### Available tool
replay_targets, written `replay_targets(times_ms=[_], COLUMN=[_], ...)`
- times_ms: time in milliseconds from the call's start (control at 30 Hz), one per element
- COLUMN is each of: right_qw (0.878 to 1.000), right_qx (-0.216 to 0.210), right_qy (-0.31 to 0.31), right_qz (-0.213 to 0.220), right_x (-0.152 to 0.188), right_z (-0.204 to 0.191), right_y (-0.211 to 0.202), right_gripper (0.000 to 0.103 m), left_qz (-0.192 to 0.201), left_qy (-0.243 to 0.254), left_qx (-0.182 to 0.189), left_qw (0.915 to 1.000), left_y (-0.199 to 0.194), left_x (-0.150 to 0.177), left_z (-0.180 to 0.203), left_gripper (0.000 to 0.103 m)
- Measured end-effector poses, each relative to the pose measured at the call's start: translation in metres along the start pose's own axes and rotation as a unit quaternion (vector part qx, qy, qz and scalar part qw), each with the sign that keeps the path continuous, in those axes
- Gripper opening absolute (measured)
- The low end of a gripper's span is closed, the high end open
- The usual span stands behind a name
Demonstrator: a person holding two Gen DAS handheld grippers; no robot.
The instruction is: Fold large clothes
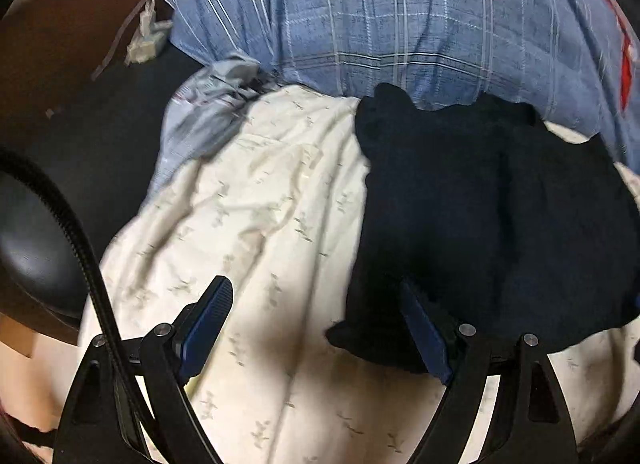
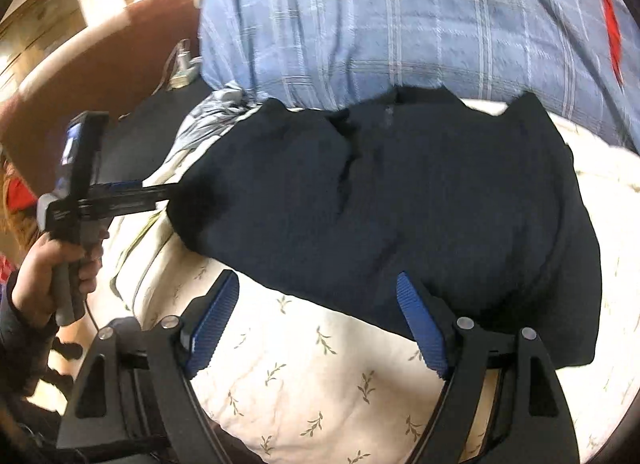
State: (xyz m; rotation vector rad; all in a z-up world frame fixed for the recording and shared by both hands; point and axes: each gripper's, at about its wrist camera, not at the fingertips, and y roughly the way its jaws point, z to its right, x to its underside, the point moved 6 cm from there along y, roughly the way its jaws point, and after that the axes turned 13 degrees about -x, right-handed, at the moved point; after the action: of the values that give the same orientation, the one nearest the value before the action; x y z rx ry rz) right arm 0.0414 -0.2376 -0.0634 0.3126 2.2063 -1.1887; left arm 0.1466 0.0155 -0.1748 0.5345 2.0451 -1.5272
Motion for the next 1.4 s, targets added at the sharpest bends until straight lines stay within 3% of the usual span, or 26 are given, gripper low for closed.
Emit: replay_targets(times_ms=[133,233,300,533,667,800,867,967,1067,1200,1267,1400], right_qw=[1.000,0.999,0.999,0.997,0.996,0.996,0.995,0.995,0.995,0.994,0.994,0.993], right_qx=[-0.001,0.005,0.010,0.007,0.005,0.002,0.002,0.004,0.005,0.009,0.010,0.015], right_qy=[-0.004,-0.017,-0.028,-0.056,-0.063,-0.070,-0.072,-0.070,-0.067,-0.073,-0.075,-0.083], right_qz=[-0.017,-0.031,-0.038,-0.045,-0.055,-0.061,-0.063,-0.069,-0.075,-0.080,-0.083,-0.087], right_x=[0.005,0.009,0.010,0.015,0.018,0.021,0.021,0.023,0.024,0.026,0.026,0.028], right_z=[-0.002,-0.005,-0.008,-0.018,-0.021,-0.025,-0.025,-0.024,-0.023,-0.023,-0.023,-0.024], right_y=[0.007,0.013,0.015,0.014,0.018,0.021,0.022,0.025,0.028,0.030,0.031,0.032], right_gripper=[0.081,0.081,0.081,0.081,0.081,0.081,0.081,0.081,0.081,0.081,0.081,0.081], left_qz=[-0.017,-0.042,-0.056,-0.095,-0.066,-0.059,-0.029,-0.012,-0.027,-0.062,-0.065,-0.076], left_qy=[-0.011,-0.032,-0.042,-0.018,-0.019,-0.041,-0.049,-0.045,-0.062,-0.085,-0.078,-0.099], left_qx=[0.038,0.117,0.142,0.151,0.171,0.219,0.235,0.233,0.256,0.323,0.316,0.319], left_qw=[0.9991,0.9917,0.9874,0.9839,0.9828,0.9731,0.9703,0.9714,0.9642,0.9405,0.9434,0.9394], left_y=[0.000,-0.002,0.000,0.018,0.022,0.035,0.034,0.039,0.045,0.042,0.042,0.041], left_x=[0.007,0.015,0.020,0.044,0.042,0.040,0.036,0.033,0.028,0.019,0.019,0.023], left_z=[-0.002,-0.006,-0.009,0.006,0.014,0.015,0.014,0.015,0.015,0.023,0.027,0.024], left_gripper=[0.085,0.085,0.085,0.085,0.084,0.081,0.081,0.082,0.084,0.084,0.084,0.084])
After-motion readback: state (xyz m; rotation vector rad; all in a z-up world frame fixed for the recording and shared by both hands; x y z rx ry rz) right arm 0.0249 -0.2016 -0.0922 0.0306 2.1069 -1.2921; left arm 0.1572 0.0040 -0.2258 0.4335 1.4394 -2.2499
